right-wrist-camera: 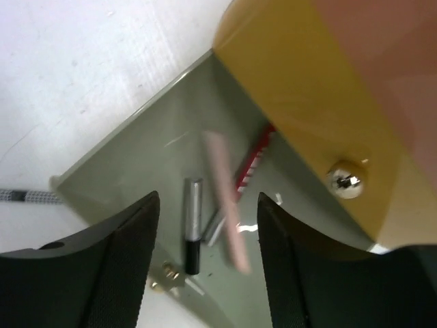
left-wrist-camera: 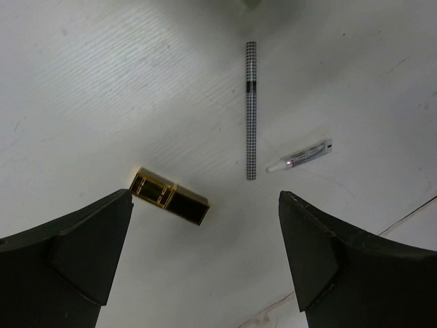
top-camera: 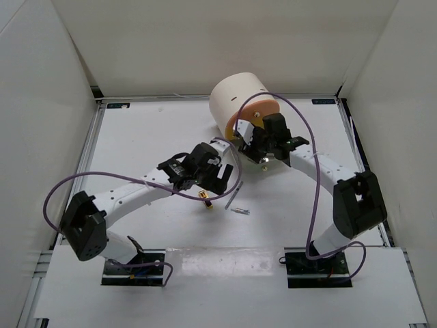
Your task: Organize the makeup
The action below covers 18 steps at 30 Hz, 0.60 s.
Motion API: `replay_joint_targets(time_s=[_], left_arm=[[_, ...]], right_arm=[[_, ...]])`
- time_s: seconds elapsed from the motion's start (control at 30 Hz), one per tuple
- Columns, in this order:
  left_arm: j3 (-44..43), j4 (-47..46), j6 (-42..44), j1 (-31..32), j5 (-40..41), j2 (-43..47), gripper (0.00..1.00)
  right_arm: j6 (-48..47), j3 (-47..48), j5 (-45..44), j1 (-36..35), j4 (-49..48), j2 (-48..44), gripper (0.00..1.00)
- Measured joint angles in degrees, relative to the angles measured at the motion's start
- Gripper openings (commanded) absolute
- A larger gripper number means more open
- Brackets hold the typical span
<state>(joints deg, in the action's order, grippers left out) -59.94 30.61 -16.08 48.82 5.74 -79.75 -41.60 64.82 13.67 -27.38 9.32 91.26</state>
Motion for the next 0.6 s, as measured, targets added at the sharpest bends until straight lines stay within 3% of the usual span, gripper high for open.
replay_joint_targets(time_s=[0.1, 0.17, 0.37, 0.5, 0.6], left_arm=[[-2.6, -1.1, 1.3, 0.0, -1.9, -3.7, 0.98], [-3.6, -2.2, 2.0, 0.1, -3.6, -5.9, 0.98], [-3.9, -6.8, 2.5, 1.7, -6.6, -11.9, 0.97], [-3.9, -10.3, 1.2, 3.3, -5.2, -17.0, 0.9], [-3.9, -13.3, 0.4, 4.3, -4.0, -20.3, 0.78]], right_arm=[[2.0, -1.8, 1.3, 0.4, -0.8, -1.5, 0.91], [5.3, -5.9, 1.5, 1.4, -5.1, -4.9, 0.99], [21.4, -18.7, -4.9, 5.1, -16.5, -22.7, 0.99], [33.5, -21.2, -17.1, 6.9, -18.9, -33.2, 0.99], [40.5, -21.5, -24.3, 8.5, -18.6, -38.5, 0.99]])
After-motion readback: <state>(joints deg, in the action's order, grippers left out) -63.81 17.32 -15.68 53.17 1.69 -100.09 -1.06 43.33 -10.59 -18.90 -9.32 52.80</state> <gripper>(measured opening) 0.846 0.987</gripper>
